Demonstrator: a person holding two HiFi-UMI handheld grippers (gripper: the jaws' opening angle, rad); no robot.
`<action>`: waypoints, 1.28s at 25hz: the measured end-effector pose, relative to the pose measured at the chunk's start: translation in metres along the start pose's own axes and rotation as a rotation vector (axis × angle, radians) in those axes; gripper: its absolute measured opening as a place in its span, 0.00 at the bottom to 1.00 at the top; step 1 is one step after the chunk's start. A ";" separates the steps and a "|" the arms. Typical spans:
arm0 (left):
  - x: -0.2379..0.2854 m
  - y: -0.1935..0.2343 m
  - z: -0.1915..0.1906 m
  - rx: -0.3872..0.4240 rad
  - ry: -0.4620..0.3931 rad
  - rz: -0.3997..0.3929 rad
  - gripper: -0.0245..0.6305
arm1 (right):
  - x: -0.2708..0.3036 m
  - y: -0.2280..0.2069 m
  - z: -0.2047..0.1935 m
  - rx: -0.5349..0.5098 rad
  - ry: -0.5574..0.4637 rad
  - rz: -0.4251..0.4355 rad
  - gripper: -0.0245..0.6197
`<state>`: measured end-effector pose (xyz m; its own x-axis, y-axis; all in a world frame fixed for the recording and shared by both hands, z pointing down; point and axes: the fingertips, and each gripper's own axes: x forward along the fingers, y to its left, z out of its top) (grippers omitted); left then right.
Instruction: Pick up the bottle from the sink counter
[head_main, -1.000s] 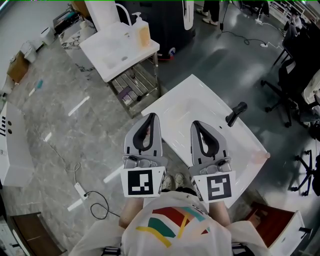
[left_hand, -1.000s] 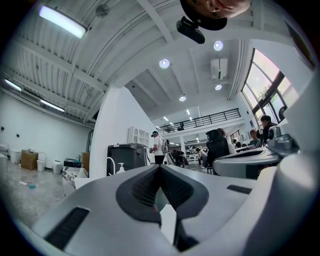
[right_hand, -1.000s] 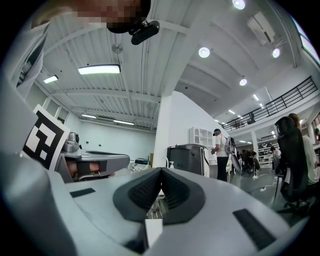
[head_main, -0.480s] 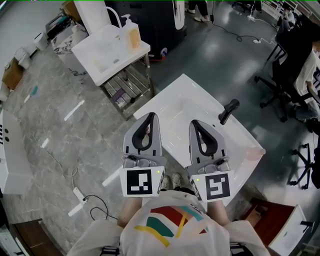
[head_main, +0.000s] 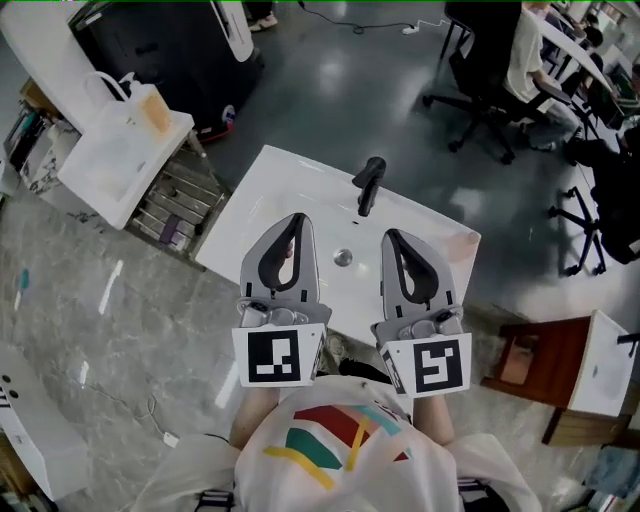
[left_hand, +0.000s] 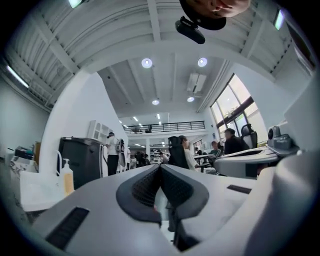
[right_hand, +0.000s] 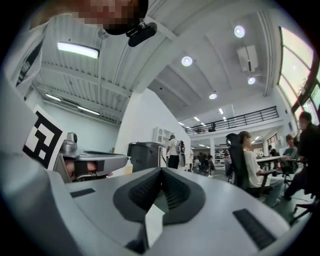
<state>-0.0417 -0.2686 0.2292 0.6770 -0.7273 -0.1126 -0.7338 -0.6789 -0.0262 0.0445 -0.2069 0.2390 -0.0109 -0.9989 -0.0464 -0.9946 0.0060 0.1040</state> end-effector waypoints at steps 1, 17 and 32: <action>0.008 -0.017 0.000 -0.004 -0.003 -0.047 0.07 | -0.010 -0.015 -0.001 -0.002 0.005 -0.048 0.05; 0.059 -0.171 0.004 -0.054 -0.031 -0.432 0.07 | -0.097 -0.119 0.001 -0.031 0.037 -0.411 0.06; 0.069 -0.173 -0.022 -0.049 0.027 -0.420 0.07 | -0.092 -0.140 -0.027 0.019 0.093 -0.389 0.06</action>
<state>0.1337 -0.2033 0.2476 0.9182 -0.3888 -0.0762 -0.3910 -0.9202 -0.0165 0.1879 -0.1171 0.2557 0.3752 -0.9269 0.0118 -0.9245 -0.3732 0.0776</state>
